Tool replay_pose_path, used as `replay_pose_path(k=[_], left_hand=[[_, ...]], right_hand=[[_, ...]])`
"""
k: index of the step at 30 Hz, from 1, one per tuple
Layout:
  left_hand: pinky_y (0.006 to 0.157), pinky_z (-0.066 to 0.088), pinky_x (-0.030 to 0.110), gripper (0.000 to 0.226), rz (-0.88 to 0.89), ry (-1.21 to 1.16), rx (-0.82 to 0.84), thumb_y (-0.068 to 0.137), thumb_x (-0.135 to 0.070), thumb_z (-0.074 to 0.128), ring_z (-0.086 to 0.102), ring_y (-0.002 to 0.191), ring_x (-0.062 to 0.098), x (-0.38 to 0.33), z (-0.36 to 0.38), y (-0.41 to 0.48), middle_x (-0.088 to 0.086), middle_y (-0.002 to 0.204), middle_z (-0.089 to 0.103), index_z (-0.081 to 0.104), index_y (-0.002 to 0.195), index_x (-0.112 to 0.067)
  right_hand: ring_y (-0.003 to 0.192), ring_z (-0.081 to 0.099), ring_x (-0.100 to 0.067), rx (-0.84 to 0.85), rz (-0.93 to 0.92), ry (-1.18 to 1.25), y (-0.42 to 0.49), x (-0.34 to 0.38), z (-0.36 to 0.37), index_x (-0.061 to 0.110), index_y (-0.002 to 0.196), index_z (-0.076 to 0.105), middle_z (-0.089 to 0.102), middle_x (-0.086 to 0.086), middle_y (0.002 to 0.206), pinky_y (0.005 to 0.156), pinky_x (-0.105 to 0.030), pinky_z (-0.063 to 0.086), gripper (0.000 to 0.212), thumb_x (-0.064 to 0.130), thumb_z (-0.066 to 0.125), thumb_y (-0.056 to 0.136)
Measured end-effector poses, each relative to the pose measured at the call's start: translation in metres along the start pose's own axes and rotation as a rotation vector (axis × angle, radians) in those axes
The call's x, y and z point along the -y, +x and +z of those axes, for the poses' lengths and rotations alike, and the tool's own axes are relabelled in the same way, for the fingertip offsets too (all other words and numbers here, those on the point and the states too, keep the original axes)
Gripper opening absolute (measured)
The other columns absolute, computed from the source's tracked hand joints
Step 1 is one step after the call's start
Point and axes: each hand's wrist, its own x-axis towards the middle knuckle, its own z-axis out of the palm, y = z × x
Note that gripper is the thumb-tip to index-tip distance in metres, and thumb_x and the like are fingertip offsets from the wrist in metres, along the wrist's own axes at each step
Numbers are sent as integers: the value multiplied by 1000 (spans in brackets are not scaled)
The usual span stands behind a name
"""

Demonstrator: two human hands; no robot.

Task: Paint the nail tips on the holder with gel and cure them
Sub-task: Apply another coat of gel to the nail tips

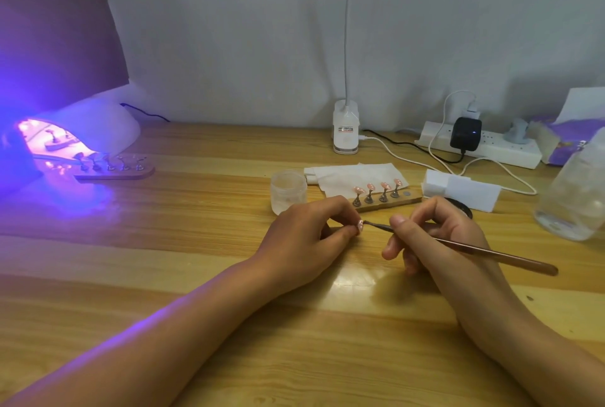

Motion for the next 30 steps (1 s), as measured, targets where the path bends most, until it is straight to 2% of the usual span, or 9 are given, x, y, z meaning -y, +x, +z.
replay_pose_path(k=[6,11,18,21,25,30], left_hand=[[61,41,24,8,4,-7,-3,92,-26,67,57,66,5,1,1,0,-21,89,65,68,97,-32],[61,42,23,9,1,-20,-5,92,-25,67,58,66,6,1,1,0,-19,92,67,67,96,-33],[60,37,20,8,1,-32,-3,92,-24,67,55,62,4,1,0,0,-17,96,68,67,96,-31],[60,40,22,8,1,-40,-8,91,-24,68,56,62,5,1,0,0,-15,96,69,66,96,-31],[61,43,22,9,-4,-54,-12,90,-23,69,56,61,4,1,0,0,-14,95,70,66,96,-29],[61,43,21,10,-12,-55,-9,90,-23,70,57,61,6,1,0,1,-14,96,70,67,95,-31]], right_hand=[[50,56,-7,30,37,-80,-1,4,2,13,89,52,75,-2,74,49,-17,48,27,38,63,86],[51,57,-8,56,41,-140,-1,4,0,11,89,51,74,-4,72,52,-25,49,18,26,61,92],[48,53,-8,-33,12,-20,0,4,-1,11,86,53,72,-8,69,46,-17,45,15,21,62,92],[51,57,-5,24,31,-60,0,6,0,11,91,53,74,-4,74,49,-18,47,20,27,64,88],[59,64,-2,98,31,-145,0,4,0,13,94,52,75,0,77,54,-19,47,18,23,66,88],[56,64,-6,87,31,-165,3,-1,-2,11,87,52,71,-4,67,51,-19,48,12,12,64,89]])
